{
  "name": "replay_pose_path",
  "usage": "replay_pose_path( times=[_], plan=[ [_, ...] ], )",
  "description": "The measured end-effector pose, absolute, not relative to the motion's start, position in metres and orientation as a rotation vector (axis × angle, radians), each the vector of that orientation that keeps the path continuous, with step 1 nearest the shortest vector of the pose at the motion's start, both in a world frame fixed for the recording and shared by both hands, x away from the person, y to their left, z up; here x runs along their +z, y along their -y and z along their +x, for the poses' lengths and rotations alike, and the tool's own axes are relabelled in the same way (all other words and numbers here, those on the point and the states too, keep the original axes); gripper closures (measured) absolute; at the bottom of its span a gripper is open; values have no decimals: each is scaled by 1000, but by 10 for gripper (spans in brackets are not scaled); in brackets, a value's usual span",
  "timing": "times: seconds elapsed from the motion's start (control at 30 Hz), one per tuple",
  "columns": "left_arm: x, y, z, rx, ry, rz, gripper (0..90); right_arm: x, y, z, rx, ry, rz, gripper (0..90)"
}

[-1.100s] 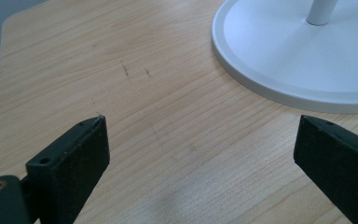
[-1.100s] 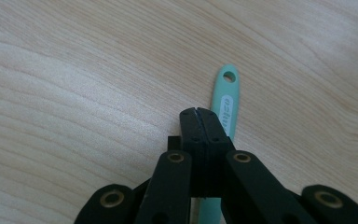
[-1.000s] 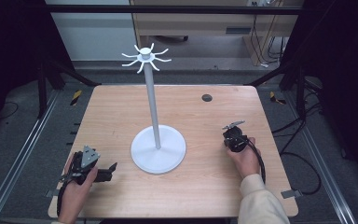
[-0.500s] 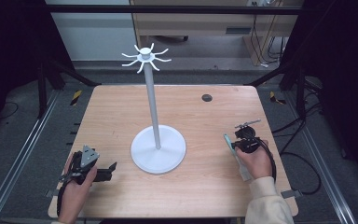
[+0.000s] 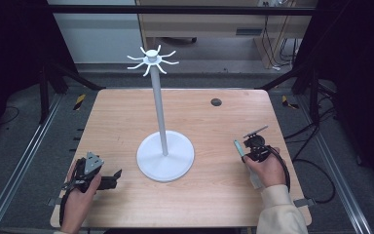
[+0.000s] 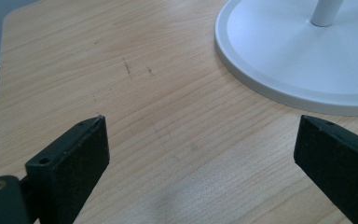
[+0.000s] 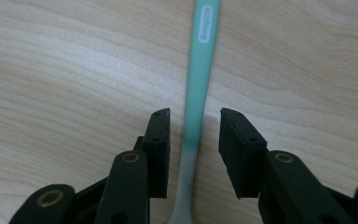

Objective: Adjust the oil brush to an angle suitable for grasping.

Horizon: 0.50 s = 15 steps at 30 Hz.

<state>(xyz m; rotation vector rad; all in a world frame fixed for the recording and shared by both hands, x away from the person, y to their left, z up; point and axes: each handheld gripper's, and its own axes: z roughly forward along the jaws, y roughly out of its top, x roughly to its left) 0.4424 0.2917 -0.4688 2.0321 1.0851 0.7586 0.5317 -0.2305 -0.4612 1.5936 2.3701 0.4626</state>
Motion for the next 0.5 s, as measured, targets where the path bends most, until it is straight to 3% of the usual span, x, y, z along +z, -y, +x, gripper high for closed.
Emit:
replay_pose_path(
  times=[0.5],
  plan=[
    [-467,-291,441,763,-1072,2027,29,-469,227,532,393,-2419,1617,699]
  ],
)
